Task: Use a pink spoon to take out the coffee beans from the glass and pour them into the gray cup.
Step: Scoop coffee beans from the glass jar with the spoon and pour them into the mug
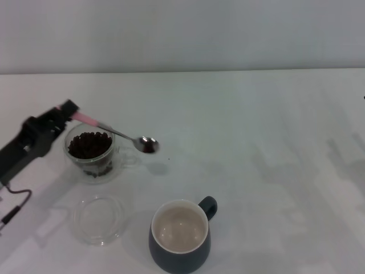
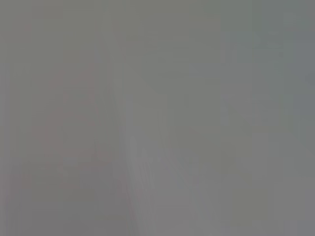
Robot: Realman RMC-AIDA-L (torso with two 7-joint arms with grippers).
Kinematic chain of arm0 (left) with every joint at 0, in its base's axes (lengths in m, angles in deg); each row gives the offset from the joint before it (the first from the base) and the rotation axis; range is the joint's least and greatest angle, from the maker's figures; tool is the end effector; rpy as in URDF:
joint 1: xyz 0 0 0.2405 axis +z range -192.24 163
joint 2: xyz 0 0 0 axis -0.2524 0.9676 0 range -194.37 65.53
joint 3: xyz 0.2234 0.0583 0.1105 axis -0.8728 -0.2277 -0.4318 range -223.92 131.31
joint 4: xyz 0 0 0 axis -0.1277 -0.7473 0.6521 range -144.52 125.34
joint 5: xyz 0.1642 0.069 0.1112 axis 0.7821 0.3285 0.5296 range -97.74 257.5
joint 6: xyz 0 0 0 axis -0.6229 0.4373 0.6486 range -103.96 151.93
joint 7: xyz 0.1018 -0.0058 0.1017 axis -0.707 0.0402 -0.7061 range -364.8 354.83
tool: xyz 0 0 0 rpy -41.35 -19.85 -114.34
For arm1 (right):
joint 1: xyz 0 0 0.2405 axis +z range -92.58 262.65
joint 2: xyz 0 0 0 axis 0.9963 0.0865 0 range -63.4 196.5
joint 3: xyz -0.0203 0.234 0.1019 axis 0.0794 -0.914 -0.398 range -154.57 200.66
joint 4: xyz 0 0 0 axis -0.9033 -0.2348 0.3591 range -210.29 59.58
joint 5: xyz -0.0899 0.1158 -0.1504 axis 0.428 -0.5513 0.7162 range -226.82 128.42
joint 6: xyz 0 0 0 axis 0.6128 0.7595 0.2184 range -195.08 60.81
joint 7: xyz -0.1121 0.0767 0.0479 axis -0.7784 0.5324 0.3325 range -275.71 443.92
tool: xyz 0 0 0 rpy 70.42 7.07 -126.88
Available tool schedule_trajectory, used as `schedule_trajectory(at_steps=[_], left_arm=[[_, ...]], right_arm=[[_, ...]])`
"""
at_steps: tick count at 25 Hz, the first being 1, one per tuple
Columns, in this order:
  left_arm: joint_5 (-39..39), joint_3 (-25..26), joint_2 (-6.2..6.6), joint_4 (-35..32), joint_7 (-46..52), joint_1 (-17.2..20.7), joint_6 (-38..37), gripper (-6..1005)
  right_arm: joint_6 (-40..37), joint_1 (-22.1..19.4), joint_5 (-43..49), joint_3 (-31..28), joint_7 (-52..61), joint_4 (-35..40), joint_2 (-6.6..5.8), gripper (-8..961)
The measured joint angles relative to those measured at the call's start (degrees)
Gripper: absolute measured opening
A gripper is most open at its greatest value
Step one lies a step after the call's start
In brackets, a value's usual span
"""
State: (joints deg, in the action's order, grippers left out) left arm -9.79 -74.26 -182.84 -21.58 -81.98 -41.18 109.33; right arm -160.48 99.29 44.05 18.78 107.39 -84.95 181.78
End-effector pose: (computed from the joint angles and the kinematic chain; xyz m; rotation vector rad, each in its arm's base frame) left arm -0.2943 0.3126 -0.0087 -1.8487 -1.6791 -1.5232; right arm 0.3488 0.2395 0.0192 -1.5087 0.5631 1.0351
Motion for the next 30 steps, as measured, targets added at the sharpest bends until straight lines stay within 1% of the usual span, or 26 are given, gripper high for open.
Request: schedule_trajectory(at_steps=[6, 7, 12, 17, 20, 24, 27, 30], left_arm=[[0.1, -5.5, -0.33, 0.3, -0.5, -1.3, 2.3, 137], [0.1, -7.4, -0.36, 0.3, -1.0, -1.7, 2.4, 137], [0.1, -12.9, -0.27, -0.3, -3.4, -3.2, 2.9, 137], [0.2, -15.5, -0.14, -0.5, -8.4, -3.2, 3.7, 137], [0.9, -16.8, -0.06, -1.9, -11.7, -3.1, 3.9, 137], [2.7, -17.0, -0.19, -4.4, -16.7, -2.9, 4.0, 136], [3.4, -17.4, -0.21, -4.7, -21.7, -3.0, 4.1, 136], [3.6, -17.8, -0.23, -5.0, -25.1, -3.6, 5.8, 136]], right_arm=[[0.0, 0.0, 0.0, 0.1, 0.0, 0.0, 0.0, 693], [0.0, 0.0, 0.0, 0.1, -0.1, 0.0, 0.0, 693], [0.1, 0.0, 0.0, 0.3, -0.1, -0.2, 0.0, 693], [0.2, 0.1, 0.1, 0.4, -0.1, -0.6, 0.0, 693], [0.4, 0.1, 0.1, 0.5, -0.1, -0.6, 0.0, 693], [0.5, 0.1, 0.1, 0.7, 0.0, -0.7, 0.0, 693], [0.5, 0.1, 0.1, 0.7, 0.1, -0.7, 0.0, 693], [0.5, 0.1, 0.1, 0.7, 0.1, -0.7, 0.0, 693]])
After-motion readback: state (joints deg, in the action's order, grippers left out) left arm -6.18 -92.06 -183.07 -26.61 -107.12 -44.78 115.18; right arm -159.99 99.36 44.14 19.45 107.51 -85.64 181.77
